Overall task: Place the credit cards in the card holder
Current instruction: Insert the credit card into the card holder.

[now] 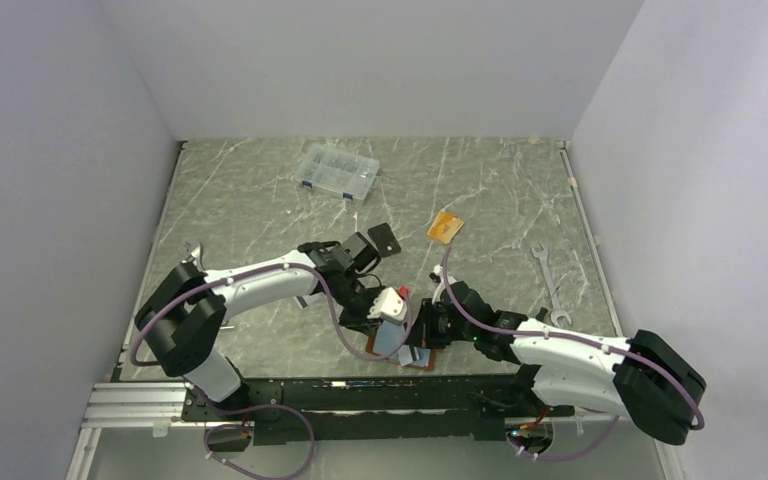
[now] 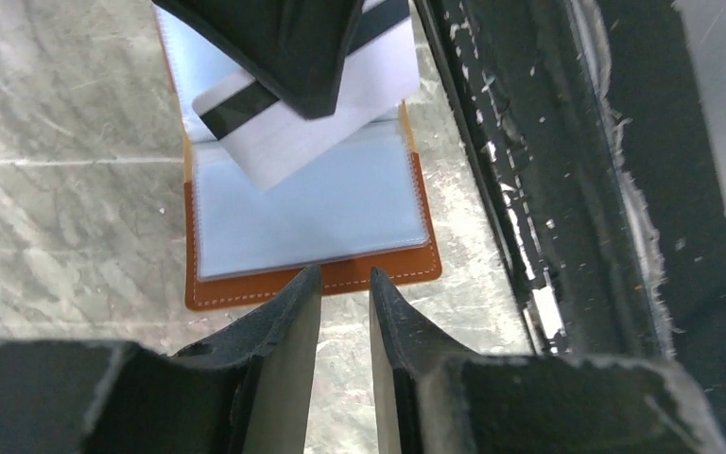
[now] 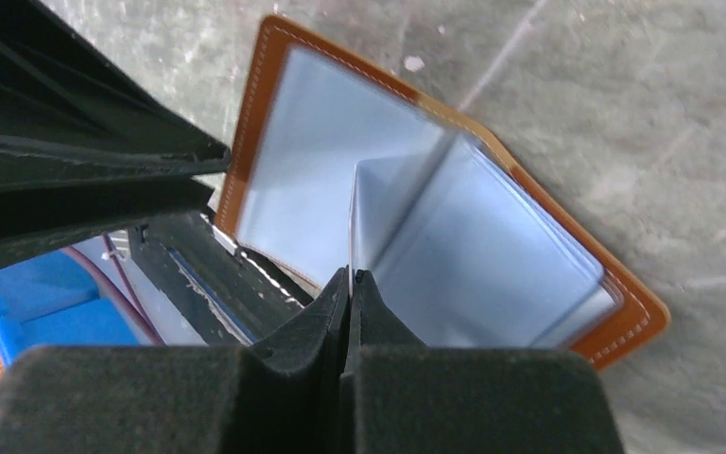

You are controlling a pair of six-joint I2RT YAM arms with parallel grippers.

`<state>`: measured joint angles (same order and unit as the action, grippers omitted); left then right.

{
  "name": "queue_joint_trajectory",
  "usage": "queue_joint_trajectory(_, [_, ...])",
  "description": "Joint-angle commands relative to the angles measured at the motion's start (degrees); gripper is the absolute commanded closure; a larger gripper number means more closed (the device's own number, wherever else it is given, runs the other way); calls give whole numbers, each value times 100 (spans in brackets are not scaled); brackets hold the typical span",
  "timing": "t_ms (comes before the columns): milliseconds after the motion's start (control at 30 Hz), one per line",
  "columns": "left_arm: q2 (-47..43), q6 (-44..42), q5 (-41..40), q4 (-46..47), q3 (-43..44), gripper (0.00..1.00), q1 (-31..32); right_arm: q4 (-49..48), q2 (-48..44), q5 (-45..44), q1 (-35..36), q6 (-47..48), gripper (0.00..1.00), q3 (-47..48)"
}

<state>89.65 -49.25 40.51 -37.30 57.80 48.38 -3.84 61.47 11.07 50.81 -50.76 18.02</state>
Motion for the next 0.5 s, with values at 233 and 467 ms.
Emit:
queue_joint_trajectory(233, [408, -1673, -1145, 368, -385, 70, 424, 982, -863, 20, 63, -366, 100, -332])
queue_joint_trajectory(467, [712, -1320, -1038, 247, -93, 72, 484, 1746, -593, -608, 62, 91, 100, -6])
